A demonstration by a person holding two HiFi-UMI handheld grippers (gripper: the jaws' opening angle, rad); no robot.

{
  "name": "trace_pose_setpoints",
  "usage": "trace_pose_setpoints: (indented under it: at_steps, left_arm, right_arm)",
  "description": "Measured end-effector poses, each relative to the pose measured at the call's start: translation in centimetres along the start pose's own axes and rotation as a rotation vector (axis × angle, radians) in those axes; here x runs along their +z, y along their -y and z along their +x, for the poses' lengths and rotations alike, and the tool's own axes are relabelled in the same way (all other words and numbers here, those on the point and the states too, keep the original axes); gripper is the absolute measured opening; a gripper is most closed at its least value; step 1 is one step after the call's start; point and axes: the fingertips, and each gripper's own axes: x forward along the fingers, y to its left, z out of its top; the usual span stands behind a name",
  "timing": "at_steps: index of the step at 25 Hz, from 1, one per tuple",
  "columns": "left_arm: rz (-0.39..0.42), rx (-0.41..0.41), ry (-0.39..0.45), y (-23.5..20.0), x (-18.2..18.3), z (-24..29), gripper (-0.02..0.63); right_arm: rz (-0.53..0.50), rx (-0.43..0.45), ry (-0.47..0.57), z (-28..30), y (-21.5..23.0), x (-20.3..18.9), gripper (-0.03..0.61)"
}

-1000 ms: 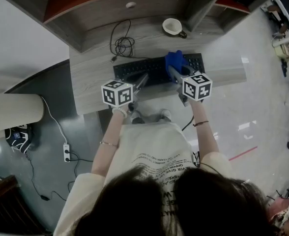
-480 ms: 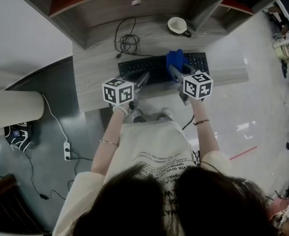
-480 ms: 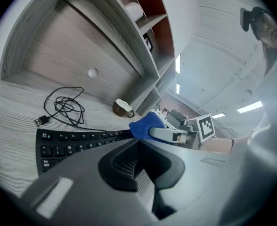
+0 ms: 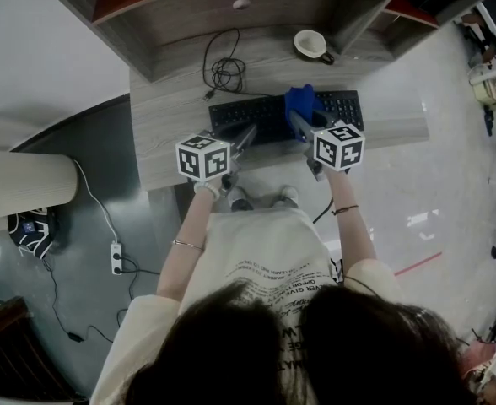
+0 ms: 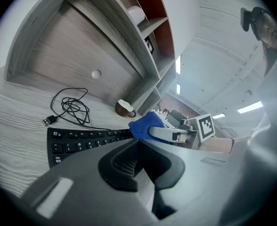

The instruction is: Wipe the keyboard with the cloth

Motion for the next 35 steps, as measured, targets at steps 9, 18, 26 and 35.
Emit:
trace_pose_setpoints:
  at_steps: [9, 18, 26, 35]
  left_arm:
    - [-0.007, 0.017, 0.008, -0.9, -0.3, -1.7, -0.003]
    - [-0.001, 0.027, 0.020, -1.4, -0.3, -3.2, -0.002]
    - [0.002, 0.036, 0.028, -1.8, -0.4, -4.5, -0.003]
    - [0.001, 0.053, 0.040, -2.1, -0.7, -5.7, -0.003]
  right_arm:
    - [-0.006, 0.010, -0.004, 0.8, -1.3, -0.2, 0.058]
    - [-0.013, 0.026, -0.001, 1.6, -3.1, -0.4, 0.058]
    - [-0.017, 0.032, 0.002, 2.0, -4.2, -0.6, 0.058]
    - [-0.025, 0.050, -0.004, 2.5, -5.1, -0.8, 0.058]
